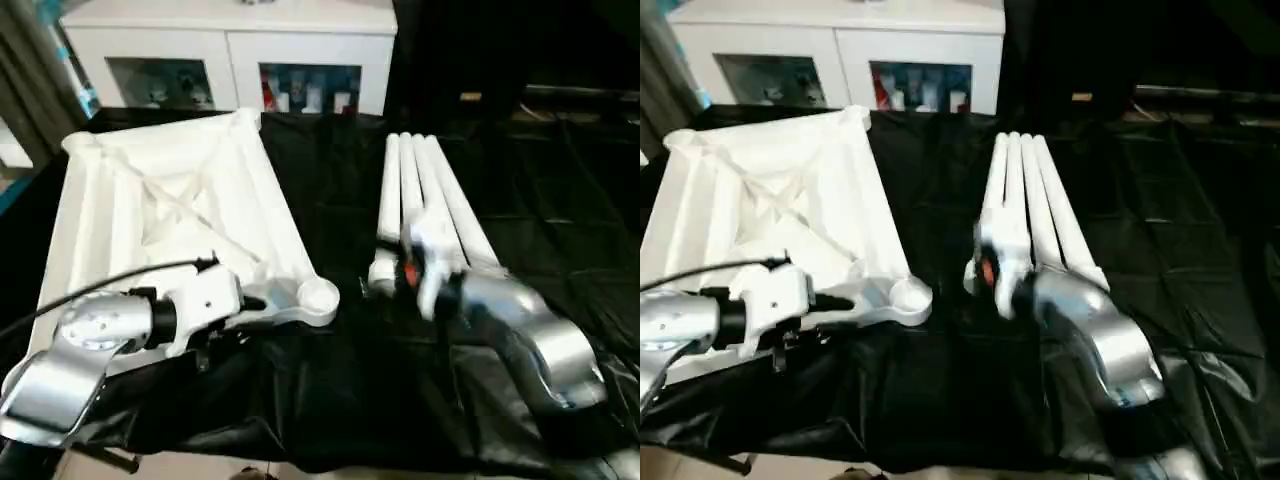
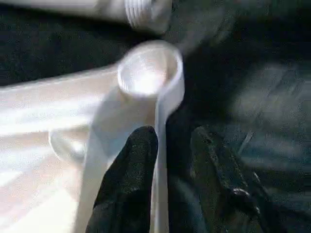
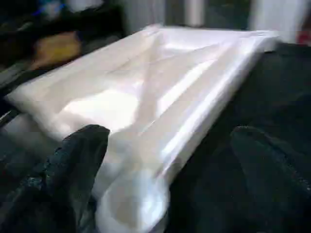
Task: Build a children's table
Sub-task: Move table base
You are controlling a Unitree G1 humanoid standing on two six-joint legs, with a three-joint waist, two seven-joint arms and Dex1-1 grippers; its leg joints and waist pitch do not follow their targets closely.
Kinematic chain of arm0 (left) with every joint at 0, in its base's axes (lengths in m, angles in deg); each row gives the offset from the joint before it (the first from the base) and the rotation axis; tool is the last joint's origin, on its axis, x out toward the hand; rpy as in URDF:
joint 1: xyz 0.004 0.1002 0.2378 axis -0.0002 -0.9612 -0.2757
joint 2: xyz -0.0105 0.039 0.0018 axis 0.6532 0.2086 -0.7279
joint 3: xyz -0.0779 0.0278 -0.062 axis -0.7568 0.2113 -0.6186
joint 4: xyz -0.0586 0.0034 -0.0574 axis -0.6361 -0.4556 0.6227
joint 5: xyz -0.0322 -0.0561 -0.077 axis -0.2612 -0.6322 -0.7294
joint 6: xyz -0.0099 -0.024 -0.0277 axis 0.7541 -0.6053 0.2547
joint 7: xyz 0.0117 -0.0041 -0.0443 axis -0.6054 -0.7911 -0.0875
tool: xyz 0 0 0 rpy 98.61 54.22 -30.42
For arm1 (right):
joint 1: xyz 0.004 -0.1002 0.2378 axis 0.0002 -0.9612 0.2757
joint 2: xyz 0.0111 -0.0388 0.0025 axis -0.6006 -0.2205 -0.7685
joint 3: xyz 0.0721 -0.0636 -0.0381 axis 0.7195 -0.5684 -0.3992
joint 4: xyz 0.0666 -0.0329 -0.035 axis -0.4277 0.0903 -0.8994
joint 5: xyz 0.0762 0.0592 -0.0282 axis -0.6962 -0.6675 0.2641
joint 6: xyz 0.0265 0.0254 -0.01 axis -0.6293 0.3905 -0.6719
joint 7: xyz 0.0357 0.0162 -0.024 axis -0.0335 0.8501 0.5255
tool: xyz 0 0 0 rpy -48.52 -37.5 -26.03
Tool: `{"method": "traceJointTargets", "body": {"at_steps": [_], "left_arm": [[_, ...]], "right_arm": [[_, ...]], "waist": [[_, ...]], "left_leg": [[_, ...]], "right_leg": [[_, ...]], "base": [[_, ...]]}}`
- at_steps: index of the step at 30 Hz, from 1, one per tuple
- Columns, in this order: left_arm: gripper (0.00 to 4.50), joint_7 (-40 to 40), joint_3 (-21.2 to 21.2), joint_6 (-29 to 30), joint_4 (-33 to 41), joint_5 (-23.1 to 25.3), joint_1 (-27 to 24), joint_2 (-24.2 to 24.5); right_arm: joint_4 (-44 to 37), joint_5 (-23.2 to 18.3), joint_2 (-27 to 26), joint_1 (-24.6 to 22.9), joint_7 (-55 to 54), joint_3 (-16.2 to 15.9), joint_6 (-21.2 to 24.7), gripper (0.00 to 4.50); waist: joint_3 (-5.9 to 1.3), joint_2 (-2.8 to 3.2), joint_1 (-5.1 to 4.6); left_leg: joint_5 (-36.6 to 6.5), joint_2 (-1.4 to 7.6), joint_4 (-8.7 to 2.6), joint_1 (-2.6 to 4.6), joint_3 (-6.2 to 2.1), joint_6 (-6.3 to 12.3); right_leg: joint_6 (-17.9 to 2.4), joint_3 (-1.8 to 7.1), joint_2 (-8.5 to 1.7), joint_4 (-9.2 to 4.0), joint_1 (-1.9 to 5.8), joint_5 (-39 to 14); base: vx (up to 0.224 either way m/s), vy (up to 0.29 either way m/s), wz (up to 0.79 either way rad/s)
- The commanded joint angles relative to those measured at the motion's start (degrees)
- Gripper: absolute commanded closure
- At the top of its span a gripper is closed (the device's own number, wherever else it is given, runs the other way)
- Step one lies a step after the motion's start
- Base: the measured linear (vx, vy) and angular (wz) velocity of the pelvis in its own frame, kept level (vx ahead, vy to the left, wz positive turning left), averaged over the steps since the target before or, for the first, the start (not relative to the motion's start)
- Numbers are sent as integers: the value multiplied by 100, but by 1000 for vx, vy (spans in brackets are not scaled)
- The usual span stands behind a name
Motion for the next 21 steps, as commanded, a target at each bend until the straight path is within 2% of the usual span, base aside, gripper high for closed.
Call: {"method": "traceJointTargets", "body": {"at_steps": [1,2,3,4,5,6,7,8,9,10,11,12,13,14,16,21], "left_arm": [[310,109,-104,129,164,-215,94,-86],[310,193,-140,186,189,-294,153,-165],[310,240,-159,256,235,-359,209,-230],[310,242,-161,268,243,-366,213,-234],[310,258,-191,452,358,-458,262,-289],[310,258,-194,470,369,-467,266,-293],[310,257,-190,554,431,-493,283,-297],[310,245,-184,608,464,-510,290,-285],[310,230,-173,660,497,-542,298,-262],[310,197,-177,738,541,-600,281,-211],[310,193,-178,747,545,-606,279,-206],[310,163,-202,860,618,-698,243,-121],[310,163,-202,860,618,-698,243,-121],[310,142,-239,961,677,-766,233,-50],[310,111,-269,1072,748,-831,232,16],[310,-33,-280,1341,893,-1048,196,161]], "right_arm": [[357,18,-145,227,-490,194,255,0],[724,126,-300,496,-801,249,380,0],[1140,303,-398,763,-1049,230,368,0],[1176,319,-408,788,-1073,230,371,0],[1735,532,-548,1155,-1422,228,368,0],[1794,551,-562,1192,-1457,228,364,0],[2115,623,-636,1400,-1622,238,353,0],[2373,688,-694,1571,-1778,246,307,0],[2704,799,-757,1802,-2072,271,277,0],[2961,868,-799,2003,-2306,312,332,0],[2985,873,-803,2022,-2327,316,339,0],[3339,861,-866,2311,-2549,441,476,0],[3339,861,-866,2311,-2549,441,476,0],[3614,795,-909,2530,-2659,589,606,0],[3861,825,-919,2695,-2737,659,656,0],[4573,969,-948,2947,-3027,687,704,0]], "waist": [[-297,30,-4],[-299,33,-3],[-309,8,-8],[-316,16,-20],[-318,2,-23],[-320,5,-31],[-314,-59,-34],[-318,-41,-40],[-316,-53,-51],[-311,-101,-67],[-312,-80,-62],[-311,-65,-55],[-322,-82,-68],[-316,-95,-68],[-305,-112,-68],[-299,-113,-55]], "left_leg": [[-704,366,-464,159,-152,24],[-646,370,-457,158,-147,10],[-484,352,-450,162,-132,-14],[-422,349,-441,152,-135,-34],[-313,330,-440,141,-127,-60],[-294,332,-434,142,-127,-74],[-232,329,-429,121,-118,-36],[-195,327,-427,119,-120,-19],[-134,327,-422,119,-114,8],[-64,326,-423,120,-100,29],[-47,331,-424,122,-111,29],[-5,331,-417,130,-102,39],[71,332,-417,134,-110,41],[100,333,-415,134,-102,48],[164,328,-407,130,-96,47],[36,333,-410,138,-84,-37]], "right_leg": [[-1530,286,-471,-381,160,-58],[-1510,294,-472,-372,162,29],[-1469,288,-443,-363,165,278],[-1492,286,-452,-328,167,362],[-1489,280,-444,-328,176,444],[-1512,284,-458,-320,181,491],[-1507,292,-467,-318,206,542],[-1512,292,-481,-317,210,545],[-1513,288,-464,-310,200,564],[-1490,285,-445,-312,206,634],[-1491,287,-455,-294,207,651],[-1453,285,-441,-296,205,748],[-1489,280,-435,-267,212,878],[-1480,281,-427,-270,209,939],[-1493,277,-417,-247,215,1144],[-1529,280,-437,-251,218,1037]], "base": [[0,0,0],[0,0,0],[0,0,0],[0,0,0],[0,0,0],[0,0,0],[0,0,0],[0,0,0],[0,0,0],[0,0,0],[0,0,0],[0,0,0],[0,0,0],[0,0,0],[0,0,0],[0,0,0]]}}
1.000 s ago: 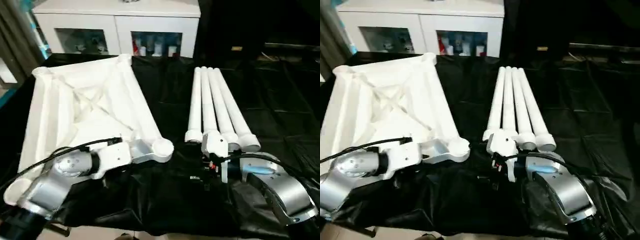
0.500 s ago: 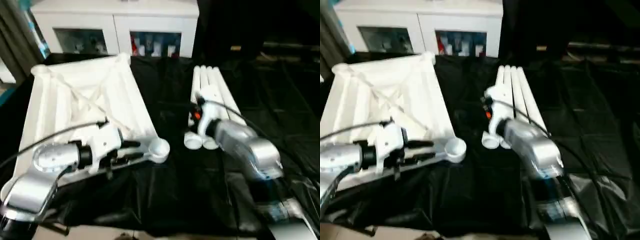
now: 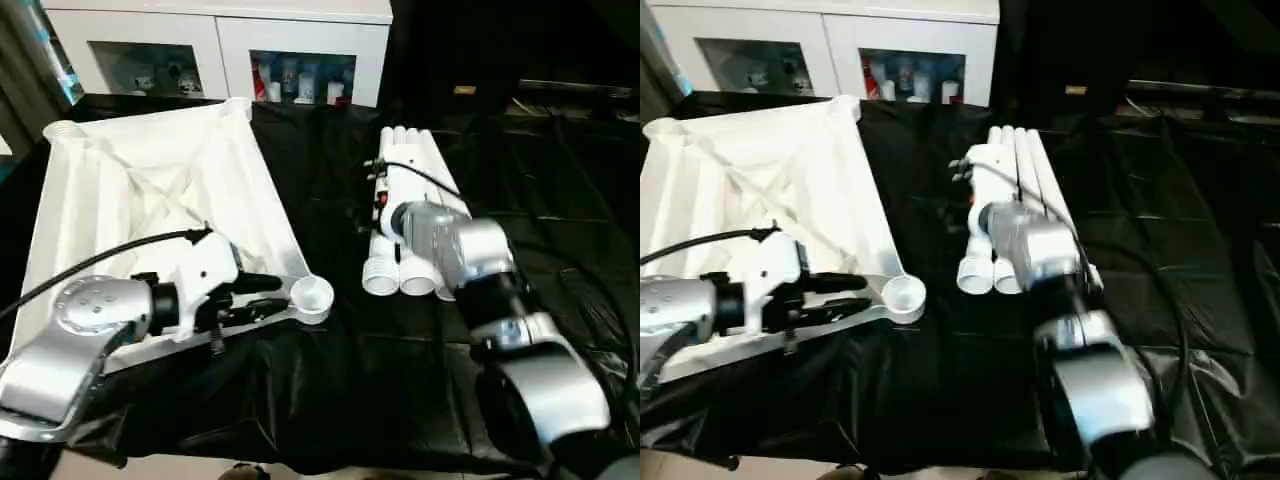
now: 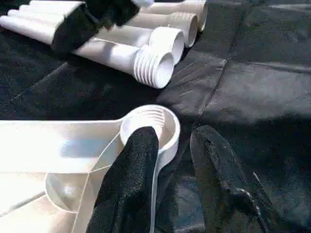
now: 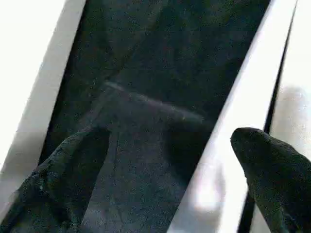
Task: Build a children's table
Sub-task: Move table base, then pick table leg
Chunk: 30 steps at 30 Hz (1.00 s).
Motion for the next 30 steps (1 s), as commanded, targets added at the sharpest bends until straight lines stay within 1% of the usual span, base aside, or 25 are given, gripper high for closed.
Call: {"method": "traceJointTargets", "body": {"at_steps": [1,2,4,6,7,9,12,15,17,18,19,20,21,22,24,26,28,29,30], "left_arm": [[310,-86,-31,89,137,-101,-14,105],[310,-111,-6,128,161,-137,-21,151],[310,-123,15,148,181,-162,-24,186],[310,-126,24,179,199,-189,-23,199],[310,-129,40,243,226,-242,-1,215],[310,-136,53,289,235,-272,26,214],[310,-132,66,320,235,-294,52,219],[310,-130,114,332,203,-319,146,246],[310,-128,118,334,202,-321,151,251],[310,-131,140,326,195,-290,164,274],[310,-132,156,331,193,-273,176,286],[310,-132,178,331,188,-255,192,306],[292,-88,222,271,156,-139,243,348],[282,-87,224,267,154,-132,246,351],[272,-62,248,231,137,-66,278,381],[248,22,285,185,102,59,358,456],[232,43,309,193,74,96,395,490],[219,62,336,202,36,143,425,513],[219,93,365,226,-10,194,457,532]], "right_arm": [[276,90,0,94,-155,43,136,0],[443,102,-27,145,-121,34,173,0],[586,119,-58,190,-72,37,249,0],[653,129,-74,207,-91,60,258,0],[810,193,-85,256,-116,62,231,0],[919,229,-92,285,-137,41,209,0],[1072,233,-102,336,-57,1,243,0],[1447,311,-110,436,-17,-18,230,0],[1494,314,-111,455,-18,-4,221,27],[1569,305,-112,481,-26,29,201,34],[1619,308,-111,498,-24,48,180,37],[1686,327,-108,521,-5,60,153,37],[1783,346,-101,551,8,86,122,54],[1788,347,-101,552,8,87,120,68],[1834,352,-95,564,10,99,102,78],[1961,363,-78,600,-3,129,44,99],[2023,370,-67,621,-10,133,12,116],[2042,380,-57,624,-28,132,-4,125],[2063,391,-45,628,-50,138,-23,125]], "waist": [[-381,59,3],[-378,68,12],[-378,63,-1],[-373,72,-6],[-377,75,-6],[-375,84,-2],[-383,81,0],[-371,86,9],[-367,82,12],[-365,81,13],[-360,67,10],[-361,71,11],[-362,66,6],[-365,66,5],[-363,62,10],[-364,64,5],[-361,71,6],[-360,78,7],[-368,76,5]], "left_leg": [[-50,328,-371,151,-89,-21],[-77,330,-372,152,-89,-34],[-128,329,-377,146,-95,-69],[-237,332,-379,151,-92,-97],[-256,335,-378,145,-93,-127],[-283,335,-376,150,-91,-145],[-301,332,-373,151,-88,-153],[-402,339,-379,155,-89,-169],[-450,339,-381,150,-88,-196],[-473,342,-383,151,-91,-212],[-482,341,-385,144,-91,-212],[-471,341,-383,146,-90,-213],[-447,342,-383,142,-91,-198],[-439,343,-379,145,-89,-190],[-411,345,-379,141,-89,-172],[-428,342,-379,147,-89,-172],[-500,344,-378,151,-87,-202],[-477,346,-379,145,-89,-217],[-458,348,-378,147,-90,-220]], "right_leg": [[-1529,287,-440,-258,250,973],[-1516,288,-443,-260,248,939],[-1487,284,-435,-259,260,864],[-1493,290,-444,-271,250,743],[-1496,294,-452,-263,256,703],[-1506,296,-451,-269,250,695],[-1522,294,-446,-264,250,699],[-1529,295,-445,-274,238,563],[-1530,296,-446,-275,238,496],[-1515,296,-448,-273,236,459],[-1504,298,-450,-275,239,428],[-1496,299,-452,-274,238,432],[-1490,297,-450,-272,238,439],[-1486,298,-452,-275,236,442],[-1476,298,-453,-274,237,462],[-1473,293,-446,-270,231,422],[-1482,298,-455,-280,224,306],[-1486,299,-454,-274,228,337],[-1480,295,-449,-271,230,369]], "base": [[0,0,0],[0,0,0],[0,0,0],[0,0,0],[0,0,0],[0,0,0],[0,0,0],[0,0,0],[0,0,0],[0,0,0],[0,0,0],[0,0,0],[0,0,0],[0,0,0],[0,0,0],[0,0,0],[0,0,0],[0,0,0],[0,0,0]]}}
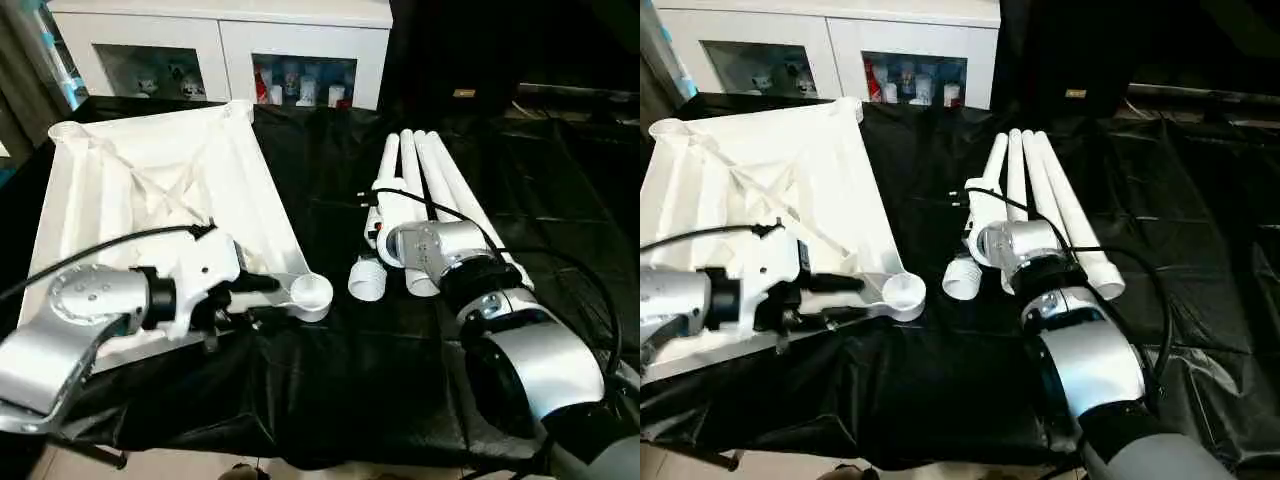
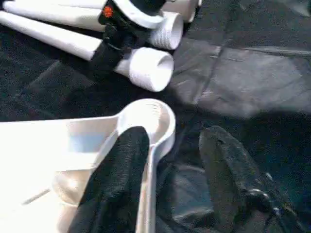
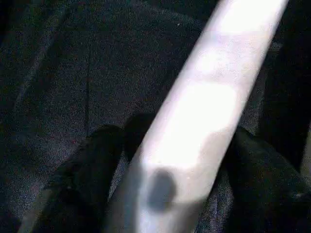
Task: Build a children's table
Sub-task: Pick table leg
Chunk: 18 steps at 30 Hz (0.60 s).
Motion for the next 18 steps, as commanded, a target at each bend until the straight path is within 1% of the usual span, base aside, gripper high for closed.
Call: {"method": "traceJointTargets", "body": {"at_steps": [1,2,5,6,7,9,10,11,12,14,16,17,18], "left_arm": [[199,92,98,7,-92,150,93,78],[199,106,101,4,-114,164,109,71],[180,130,116,39,-157,177,168,52],[161,143,129,44,-170,179,191,53],[161,148,133,57,-183,167,212,46],[137,220,121,121,-247,148,288,-27],[137,247,115,139,-271,146,312,-51],[129,247,115,139,-271,146,312,-51],[122,343,108,123,-363,186,385,-122],[99,459,87,122,-457,234,455,-196],[87,479,72,129,-481,222,474,-224],[87,517,48,149,-505,196,497,-259],[72,542,26,161,-524,165,515,-295]], "right_arm": [[162,92,76,-15,-101,55,3,143],[166,92,83,-15,-107,68,1,143],[187,87,111,-11,-134,140,-2,162],[208,76,123,-5,-149,169,-9,176],[236,72,133,3,-173,193,-31,176],[270,29,157,11,-202,265,-50,198],[279,12,162,13,-209,286,-52,198],[279,12,162,13,-209,286,-52,207],[280,-21,180,18,-242,341,-58,216],[263,-76,189,26,-270,439,-54,239],[249,-96,193,31,-275,480,-65,253],[230,-159,194,43,-258,566,-86,253],[204,-218,199,53,-236,633,-113,261]], "waist": [[-372,88,-1],[-374,95,3],[-381,83,6],[-382,82,9],[-391,118,7],[-385,104,8],[-393,118,10],[-392,113,13],[-396,101,8],[-418,120,12],[-426,113,12],[-426,119,15],[-427,108,14]], "left_leg": [[-463,333,-384,127,-89,-168],[-461,330,-380,125,-88,-170],[-419,329,-376,119,-88,-159],[-422,327,-376,121,-87,-153],[-455,323,-370,126,-85,-178],[-561,328,-379,130,-88,-221],[-599,330,-375,132,-87,-249],[-587,328,-376,124,-92,-255],[-560,325,-373,115,-93,-241],[-484,318,-355,126,-89,-217],[-436,318,-350,118,-90,-181],[-419,320,-350,118,-93,-171],[-414,324,-350,118,-91,-155]], "right_leg": [[-1480,295,-444,-326,225,418],[-1489,296,-447,-325,227,444],[-1503,294,-448,-320,240,546],[-1512,293,-445,-321,237,545],[-1528,291,-445,-325,235,537],[-1536,289,-442,-329,234,420],[-1543,292,-447,-329,237,398],[-1546,292,-448,-325,244,413],[-1545,293,-448,-322,250,452],[-1565,291,-442,-313,254,587],[-1580,289,-443,-305,264,689],[-1588,288,-446,-303,262,719],[-1599,285,-443,-300,264,749]], "base": [[0,0,0],[0,0,0],[0,0,0],[0,0,0],[0,0,0],[0,0,0],[0,0,0],[0,0,0],[0,0,0],[0,0,0],[0,0,0],[0,0,0],[0,0,0]]}}
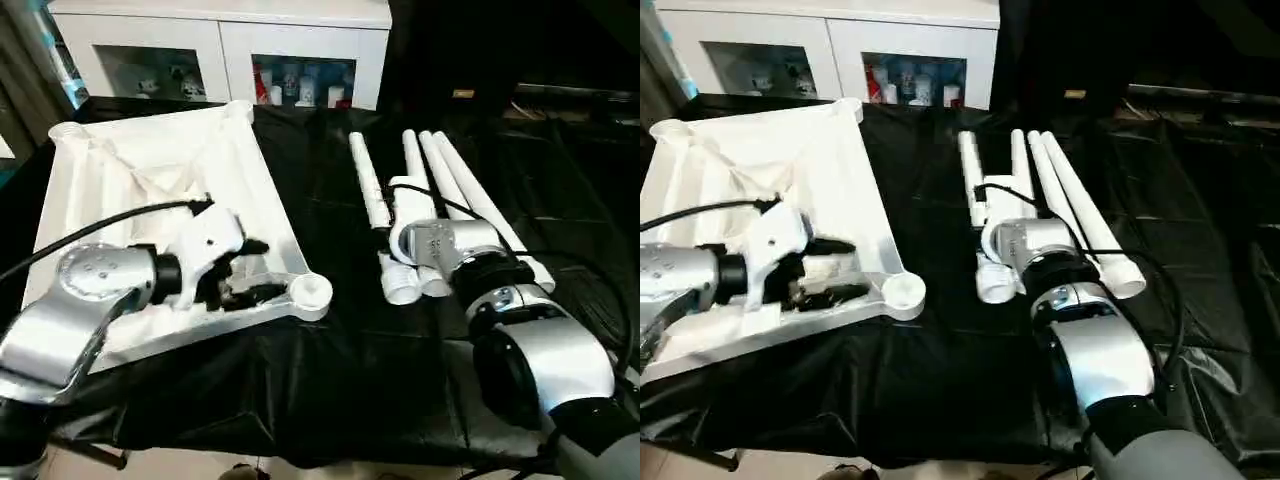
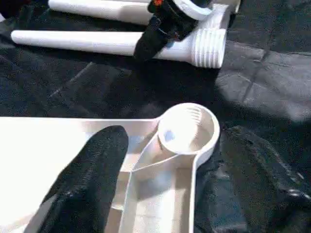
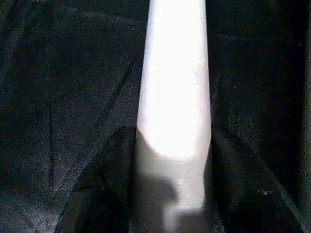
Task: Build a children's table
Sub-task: Pick table leg
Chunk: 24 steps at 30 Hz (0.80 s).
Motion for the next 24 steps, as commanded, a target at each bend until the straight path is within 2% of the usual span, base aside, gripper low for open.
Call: {"method": "traceJointTargets", "body": {"at_steps": [1,6,8,9,10,11,14,16,17,18,19,20,21,22,23,24], "left_arm": [[72,68,-53,61,-52,-23,56,-43],[29,215,-210,124,-120,-190,147,-228],[23,346,-310,147,-205,-295,235,-420],[6,587,-425,163,-347,-394,379,-716],[2,702,-465,161,-412,-416,443,-840],[0,719,-473,164,-422,-422,453,-860],[0,1125,-645,198,-654,-600,704,-1386],[0,1547,-864,641,-811,-1015,1004,-2029],[0,1555,-871,656,-813,-1030,1011,-2046],[0,1710,-1052,944,-859,-1344,1130,-2331],[0,1803,-1183,1136,-885,-1545,1204,-2514],[0,2081,-1467,1419,-1010,-1894,1354,-2865],[0,2425,-1843,1773,-1176,-2384,1522,-3271],[0,2521,-1957,1862,-1224,-2559,1569,-3385],[0,2589,-2042,1924,-1258,-2693,1602,-3467],[0,2782,-2272,2070,-1349,-3001,1691,-3663]], "right_arm": [[9,-135,39,37,7,165,-40,261],[-225,-450,70,82,299,469,3,266],[-446,-636,92,58,543,601,18,266],[-797,-824,116,-37,892,713,-75,267],[-950,-888,123,-90,1035,746,-142,267],[-977,-893,123,-103,1059,744,-160,267],[-1770,-1008,154,-506,1741,624,-709,267],[-2576,-1257,306,-919,2452,462,-415,267],[-2594,-1265,309,-929,2468,461,-405,267],[-2888,-1395,359,-1088,2717,422,-278,267],[-3079,-1474,384,-1192,2865,409,-205,267],[-3460,-1623,447,-1406,3109,372,-100,267],[-4049,-1873,521,-1738,3412,347,68,267],[-4230,-1961,543,-1842,3502,349,121,267],[-4360,-2026,559,-1917,3567,352,158,267],[-4715,-2211,618,-2127,3741,356,252,267]], "waist": [[-433,105,16],[-448,92,29],[-456,62,31],[-480,64,51],[-470,60,44],[-471,65,65],[-475,21,102],[-490,-6,159],[-505,-10,185],[-505,-15,182],[-498,-38,188],[-490,-45,188],[-493,-24,236],[-489,-52,230],[-494,-49,243],[-474,-55,256]], "left_leg": [[-394,318,-353,114,-92,-126],[-272,312,-336,98,-87,1],[-246,315,-334,99,-83,67],[-126,323,-318,110,-83,140],[-103,323,-321,87,-86,180],[-94,326,-314,96,-82,210],[-56,326,-310,82,-79,336],[15,339,-291,95,-71,414],[98,330,-276,98,-71,443],[160,332,-281,66,-93,504],[102,325,-272,68,-78,538],[72,318,-269,58,-76,552],[46,331,-243,70,-84,580],[61,320,-248,48,-79,611],[53,316,-250,47,-92,652],[-17,298,-255,36,-94,694]], "right_leg": [[-1611,287,-445,-311,268,786],[-1673,284,-448,-300,288,976],[-1683,279,-440,-297,291,991],[-1704,279,-447,-284,296,1148],[-1711,277,-441,-278,305,1209],[-1705,276,-445,-283,301,1256],[-1686,271,-459,-288,310,1218],[-1682,284,-460,-290,328,1355],[-1699,282,-453,-273,335,1474],[-1753,270,-469,-262,330,1478],[-1786,276,-476,-282,336,1412],[-1823,275,-472,-293,340,1319],[-1858,282,-491,-314,352,1373],[-1861,284,-479,-310,364,1409],[-1867,275,-482,-309,363,1370],[-1814,269,-483,-347,360,1115]], "base": [[0,0,0],[0,0,0],[0,0,0],[0,0,0],[0,0,0],[0,0,0],[0,0,0],[0,0,0],[0,0,0],[0,0,0],[0,0,0],[0,0,0],[0,0,0],[0,0,0],[0,0,0],[0,0,0]]}}
